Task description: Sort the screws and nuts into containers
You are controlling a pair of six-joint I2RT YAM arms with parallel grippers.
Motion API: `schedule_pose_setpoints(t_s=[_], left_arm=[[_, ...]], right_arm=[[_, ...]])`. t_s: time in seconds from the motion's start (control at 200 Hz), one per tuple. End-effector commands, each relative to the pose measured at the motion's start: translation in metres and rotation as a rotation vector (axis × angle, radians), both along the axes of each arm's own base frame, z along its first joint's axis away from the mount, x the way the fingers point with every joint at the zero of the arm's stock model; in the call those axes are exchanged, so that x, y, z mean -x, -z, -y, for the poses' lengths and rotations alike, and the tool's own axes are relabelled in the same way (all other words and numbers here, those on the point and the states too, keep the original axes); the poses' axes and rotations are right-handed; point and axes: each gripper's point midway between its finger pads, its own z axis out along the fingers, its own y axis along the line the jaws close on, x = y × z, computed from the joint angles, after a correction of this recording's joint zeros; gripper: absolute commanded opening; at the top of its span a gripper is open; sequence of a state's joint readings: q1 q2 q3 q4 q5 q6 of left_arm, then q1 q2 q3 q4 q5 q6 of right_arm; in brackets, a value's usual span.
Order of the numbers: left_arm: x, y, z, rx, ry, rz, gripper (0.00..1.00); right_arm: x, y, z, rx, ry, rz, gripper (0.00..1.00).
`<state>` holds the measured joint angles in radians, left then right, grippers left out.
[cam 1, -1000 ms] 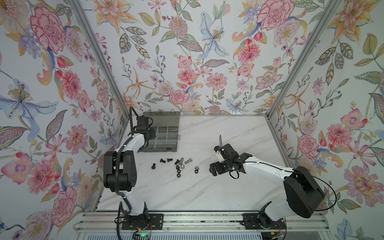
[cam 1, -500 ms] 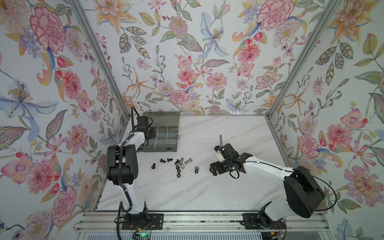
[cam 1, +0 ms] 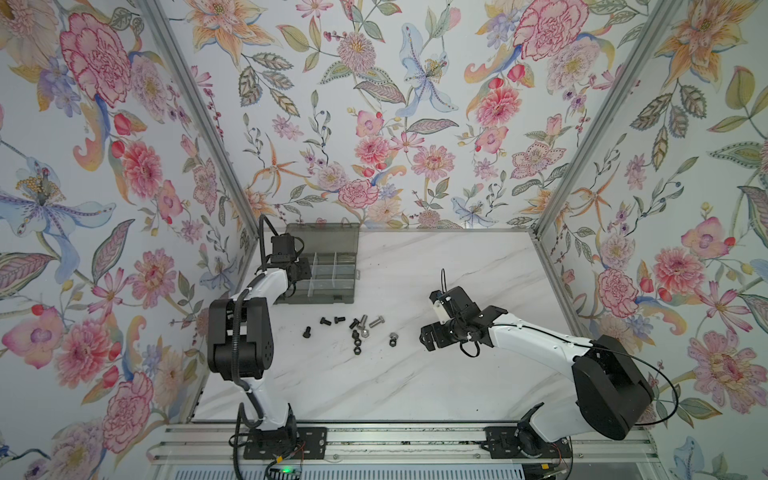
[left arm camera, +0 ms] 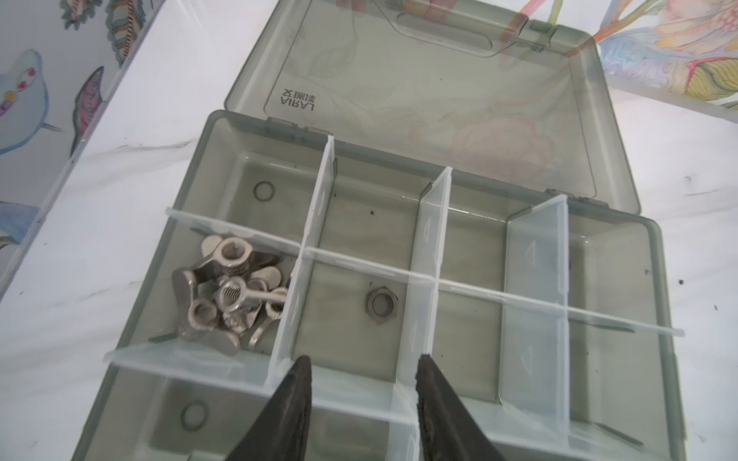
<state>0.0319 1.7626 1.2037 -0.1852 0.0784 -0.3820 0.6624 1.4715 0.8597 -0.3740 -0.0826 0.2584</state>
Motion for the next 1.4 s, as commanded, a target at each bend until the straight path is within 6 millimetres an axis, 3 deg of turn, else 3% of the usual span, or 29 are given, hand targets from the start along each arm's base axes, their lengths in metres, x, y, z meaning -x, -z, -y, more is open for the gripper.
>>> schedule_pose_setpoints(t_s=[0.0, 0.04, 0.07, 0.225, 0.37, 0.485, 0.781, 1.011, 1.176, 1.396], left_arm=[[0.025, -0.029, 0.029, 0.043, 0.058, 0.066, 0.47], [0.037, -0.024, 0.044, 0.056, 0.083, 0.057, 0.48], [0.047, -0.035, 0.052, 0.056, 0.093, 0.084, 0.49], [0.11, -0.021, 0.105, 0.066, 0.171, 0.043, 0.56], [0.166, -0.007, 0.122, 0.112, 0.148, 0.013, 0.56], [0.196, 0.003, 0.133, 0.139, 0.153, -0.015, 0.56], [0.226, 0.015, 0.177, 0.162, 0.258, -0.073, 0.57], [0.251, 0.041, 0.196, 0.127, 0.307, -0.177, 0.58], [0.266, 0.065, 0.201, 0.139, 0.286, -0.216, 0.56], [0.259, 0.069, 0.193, 0.084, 0.242, -0.21, 0.47]], right_arm=[[0.002, -0.001, 0.009, 0.016, 0.021, 0.005, 0.99], [0.001, -0.001, 0.009, 0.015, 0.02, 0.006, 0.99], [0.001, -0.002, 0.009, 0.014, 0.02, 0.008, 0.99], [0.001, -0.004, 0.007, 0.006, 0.019, 0.008, 0.99], [0.001, -0.007, 0.006, -0.004, 0.014, 0.008, 0.99], [0.001, -0.006, 0.005, -0.001, 0.01, 0.006, 0.99], [-0.001, 0.0, 0.002, 0.003, 0.009, -0.014, 0.99], [0.0, 0.006, 0.002, 0.013, 0.009, -0.028, 0.99], [-0.002, 0.008, 0.0, 0.015, 0.007, -0.032, 0.99], [-0.001, 0.009, -0.001, 0.019, 0.002, -0.035, 0.99]])
